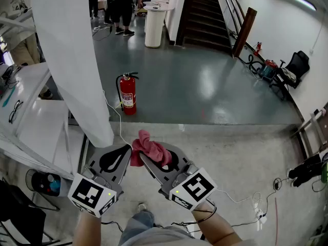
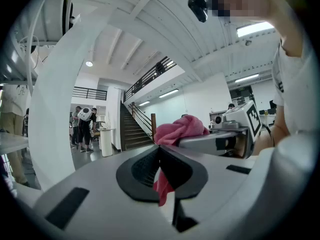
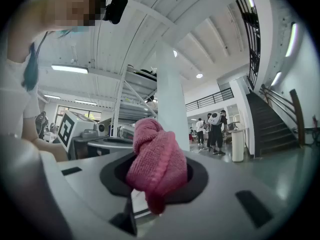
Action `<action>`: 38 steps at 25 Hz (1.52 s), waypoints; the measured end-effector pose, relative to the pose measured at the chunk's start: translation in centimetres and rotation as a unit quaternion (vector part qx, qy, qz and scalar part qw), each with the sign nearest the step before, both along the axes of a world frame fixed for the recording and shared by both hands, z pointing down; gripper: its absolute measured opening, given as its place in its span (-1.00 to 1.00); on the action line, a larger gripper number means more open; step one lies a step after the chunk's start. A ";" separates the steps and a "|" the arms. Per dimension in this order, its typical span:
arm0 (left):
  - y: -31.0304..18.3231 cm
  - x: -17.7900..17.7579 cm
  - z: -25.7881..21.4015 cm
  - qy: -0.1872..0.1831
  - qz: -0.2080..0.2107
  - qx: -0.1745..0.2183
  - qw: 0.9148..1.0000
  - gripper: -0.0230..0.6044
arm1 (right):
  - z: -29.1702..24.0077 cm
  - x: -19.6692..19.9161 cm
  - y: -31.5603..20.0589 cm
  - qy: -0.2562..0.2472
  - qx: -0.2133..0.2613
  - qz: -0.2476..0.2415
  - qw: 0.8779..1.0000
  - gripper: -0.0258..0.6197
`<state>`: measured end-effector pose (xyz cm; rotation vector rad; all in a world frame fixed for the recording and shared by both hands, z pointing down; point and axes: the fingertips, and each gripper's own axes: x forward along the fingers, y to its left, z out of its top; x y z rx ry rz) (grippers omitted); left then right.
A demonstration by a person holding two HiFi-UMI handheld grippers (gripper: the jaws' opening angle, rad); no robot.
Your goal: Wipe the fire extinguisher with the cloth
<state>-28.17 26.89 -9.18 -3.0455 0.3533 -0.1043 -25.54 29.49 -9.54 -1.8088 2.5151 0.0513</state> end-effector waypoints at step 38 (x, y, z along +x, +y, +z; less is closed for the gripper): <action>-19.3 15.4 -0.4 0.021 -0.088 0.012 0.996 -0.90 | -0.8 16.5 -20.9 0.009 0.001 -0.096 0.995 -0.56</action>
